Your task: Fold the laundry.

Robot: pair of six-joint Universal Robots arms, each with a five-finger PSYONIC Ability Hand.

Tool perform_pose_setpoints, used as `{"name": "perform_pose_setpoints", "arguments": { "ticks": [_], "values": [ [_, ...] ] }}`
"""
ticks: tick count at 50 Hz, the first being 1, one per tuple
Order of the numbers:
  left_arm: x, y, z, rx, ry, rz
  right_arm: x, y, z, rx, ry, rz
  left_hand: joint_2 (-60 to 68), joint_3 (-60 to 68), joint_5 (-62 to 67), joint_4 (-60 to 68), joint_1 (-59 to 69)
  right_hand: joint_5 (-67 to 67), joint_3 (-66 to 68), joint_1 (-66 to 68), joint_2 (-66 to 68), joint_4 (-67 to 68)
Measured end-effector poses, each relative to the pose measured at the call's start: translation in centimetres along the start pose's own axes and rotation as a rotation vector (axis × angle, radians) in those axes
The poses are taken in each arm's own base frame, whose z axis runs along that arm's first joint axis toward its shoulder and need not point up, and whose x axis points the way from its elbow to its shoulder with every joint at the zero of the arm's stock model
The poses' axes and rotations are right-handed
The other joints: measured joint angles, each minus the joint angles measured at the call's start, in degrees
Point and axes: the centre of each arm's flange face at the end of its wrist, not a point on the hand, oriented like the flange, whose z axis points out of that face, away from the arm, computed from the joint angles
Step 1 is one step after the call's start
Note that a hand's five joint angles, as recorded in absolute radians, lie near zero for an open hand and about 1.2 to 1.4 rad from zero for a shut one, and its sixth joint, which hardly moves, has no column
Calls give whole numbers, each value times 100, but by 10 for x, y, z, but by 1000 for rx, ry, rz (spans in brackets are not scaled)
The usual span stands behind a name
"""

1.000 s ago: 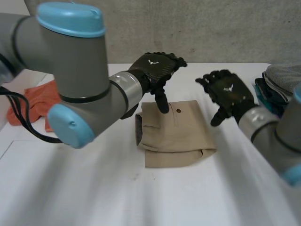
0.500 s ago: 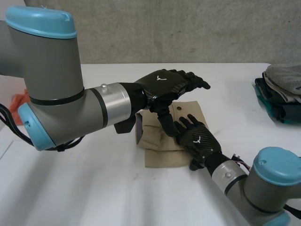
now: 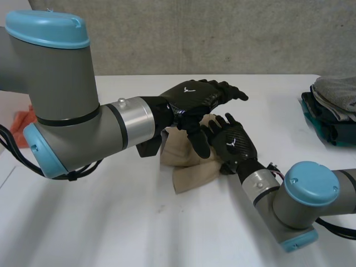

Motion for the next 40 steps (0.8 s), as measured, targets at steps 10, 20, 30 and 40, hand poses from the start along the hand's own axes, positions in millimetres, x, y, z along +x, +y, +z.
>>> {"name": "perform_pose_setpoints", "arguments": {
  "ticks": [10, 20, 30, 40],
  "values": [
    [1, 1, 0, 2, 2, 1, 0, 1, -20, -37, -2, 20, 0, 0, 0, 0, 0, -392, -413, -323, -410, -410],
    [0, 1, 2, 9, 3, -19, 12, -3, -14, -28, 43, 127, 0, 0, 0, 0, 0, -393, -413, -323, -410, -414],
    [-2, 2, 2, 8, -1, -33, 19, 2, 19, -21, 75, 213, 0, 0, 0, 0, 0, 3613, 4124, 4072, 4250, 4105],
    [-3, -8, 2, 41, -5, -11, 49, -22, 50, 49, 138, 215, 0, 0, 0, 0, 0, 4581, 5035, 4376, 5065, 5236]
  ]
}}
